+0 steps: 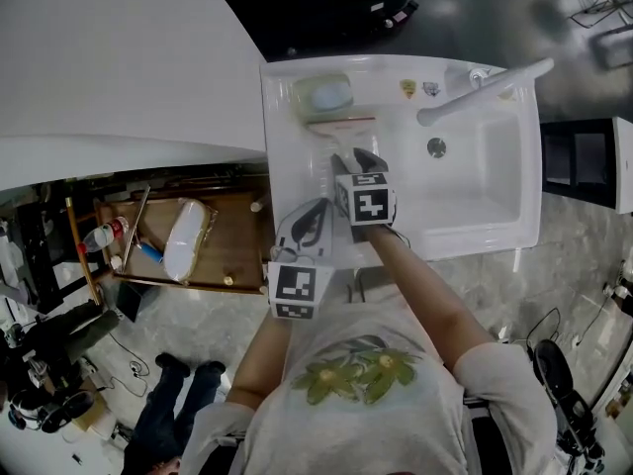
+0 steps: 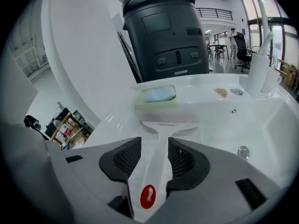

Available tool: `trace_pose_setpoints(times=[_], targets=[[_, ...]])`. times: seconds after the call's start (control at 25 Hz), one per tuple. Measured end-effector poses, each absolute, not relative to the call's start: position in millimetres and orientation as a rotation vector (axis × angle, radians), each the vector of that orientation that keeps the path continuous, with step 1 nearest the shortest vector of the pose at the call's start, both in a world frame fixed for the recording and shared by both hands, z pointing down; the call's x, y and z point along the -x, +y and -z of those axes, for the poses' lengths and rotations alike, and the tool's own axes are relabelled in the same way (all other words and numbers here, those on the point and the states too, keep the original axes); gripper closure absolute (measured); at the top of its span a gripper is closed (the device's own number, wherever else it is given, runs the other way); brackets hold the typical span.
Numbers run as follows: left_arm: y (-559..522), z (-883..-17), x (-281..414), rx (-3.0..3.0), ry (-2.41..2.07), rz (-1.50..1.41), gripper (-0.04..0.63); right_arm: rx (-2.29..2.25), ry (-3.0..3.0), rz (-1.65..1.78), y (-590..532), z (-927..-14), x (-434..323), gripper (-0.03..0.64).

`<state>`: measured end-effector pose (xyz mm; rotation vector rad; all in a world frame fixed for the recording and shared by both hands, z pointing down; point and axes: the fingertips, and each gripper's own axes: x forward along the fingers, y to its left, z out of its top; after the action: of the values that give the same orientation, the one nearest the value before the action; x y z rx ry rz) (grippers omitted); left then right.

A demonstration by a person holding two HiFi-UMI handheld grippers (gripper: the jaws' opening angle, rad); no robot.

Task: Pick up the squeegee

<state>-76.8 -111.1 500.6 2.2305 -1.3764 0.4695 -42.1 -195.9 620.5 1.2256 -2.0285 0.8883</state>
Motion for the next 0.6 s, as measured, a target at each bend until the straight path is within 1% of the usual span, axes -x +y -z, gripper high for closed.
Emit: trace_pose_setpoints(times=[0.6], targets=[[-116, -507, 82, -2.203, -1.386, -0.479, 0.588, -1.246, -1.943, -0.943, -205, -652, 39, 0.462]])
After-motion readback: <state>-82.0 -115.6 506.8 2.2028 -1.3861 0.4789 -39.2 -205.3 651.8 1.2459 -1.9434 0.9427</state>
